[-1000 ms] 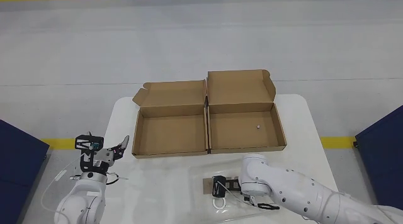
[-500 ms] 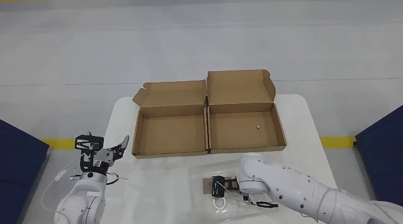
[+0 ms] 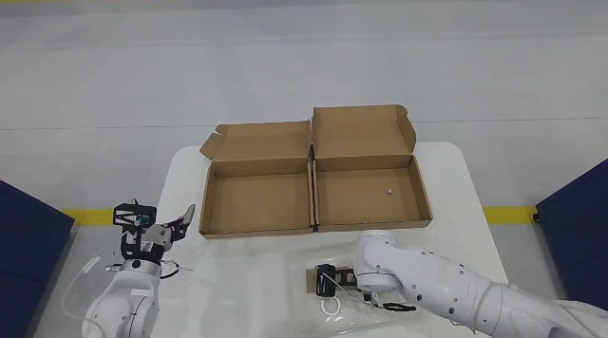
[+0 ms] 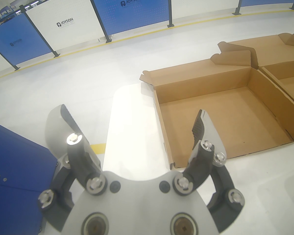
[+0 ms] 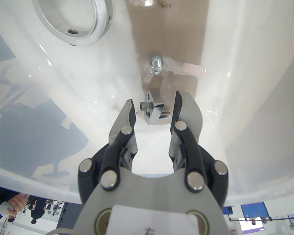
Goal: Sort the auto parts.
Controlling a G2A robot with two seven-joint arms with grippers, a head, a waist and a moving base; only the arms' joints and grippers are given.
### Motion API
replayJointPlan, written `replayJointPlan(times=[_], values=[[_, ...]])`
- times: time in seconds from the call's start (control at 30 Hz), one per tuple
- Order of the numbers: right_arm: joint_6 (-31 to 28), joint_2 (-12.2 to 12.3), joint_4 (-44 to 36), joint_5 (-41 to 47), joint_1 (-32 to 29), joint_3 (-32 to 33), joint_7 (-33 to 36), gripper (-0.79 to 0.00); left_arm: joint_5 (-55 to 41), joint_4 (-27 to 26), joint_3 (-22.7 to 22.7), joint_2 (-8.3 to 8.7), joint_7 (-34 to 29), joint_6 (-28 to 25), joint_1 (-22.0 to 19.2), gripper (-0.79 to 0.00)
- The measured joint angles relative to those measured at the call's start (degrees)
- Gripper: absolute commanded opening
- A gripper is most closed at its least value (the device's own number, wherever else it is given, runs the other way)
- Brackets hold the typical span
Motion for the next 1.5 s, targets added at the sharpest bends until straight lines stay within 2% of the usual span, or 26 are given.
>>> replayJointPlan(times=[0.27, 0.4, 0.43, 0.47, 0.5, 0.8, 1.03, 1.23, 1.5], values=[[-0.3, -0.9, 1.18, -1.44, -0.4, -0.07, -0.64, -0.431, 0.0, 0.0, 0.0, 0.0, 0.0, 0.0, 0.0, 0.0], [-0.06, -1.39, 1.74, -1.85, -0.57, -0.18, -0.1, -0.477, 0.0, 0.0, 0.0, 0.0, 0.0, 0.0, 0.0, 0.0], [-0.02, -1.5, 1.86, -1.87, -0.61, -0.19, -0.01, -0.52, 0.0, 0.0, 0.0, 0.0, 0.0, 0.0, 0.0, 0.0], [0.07, -1.64, 2.03, -1.91, -0.66, -0.21, 0.09, -0.622, 0.0, 0.0, 0.0, 0.0, 0.0, 0.0, 0.0, 0.0], [0.14, -1.73, 2.15, -1.96, -0.67, -0.23, 0.17, -0.785, 0.0, 0.0, 0.0, 0.0, 0.0, 0.0, 0.0, 0.0], [0.7, -2.33, 2.27, -2.21, -0.78, 0.34, 0.72, -0.785, 0.0, 0.0, 0.0, 0.0, 0.0, 0.0, 0.0, 0.0], [1.2, -1.87, 0.96, -0.82, -1.09, 2.01, 1.22, -0.785, 0.0, 0.0, 0.0, 0.0, 0.0, 0.0, 0.0, 0.0], [1.28, -0.64, -1.07, 1.37, -1.93, 5.05, 1.09, -0.785, 0.0, 0.0, 0.0, 0.0, 0.0, 0.0, 0.0, 0.0], [0.92, 2.76, -5.55, 5.58, -5.12, 12.42, -0.92, -0.785, 0.0, 0.0, 0.0, 0.0, 0.0, 0.0, 0.0, 0.0]])
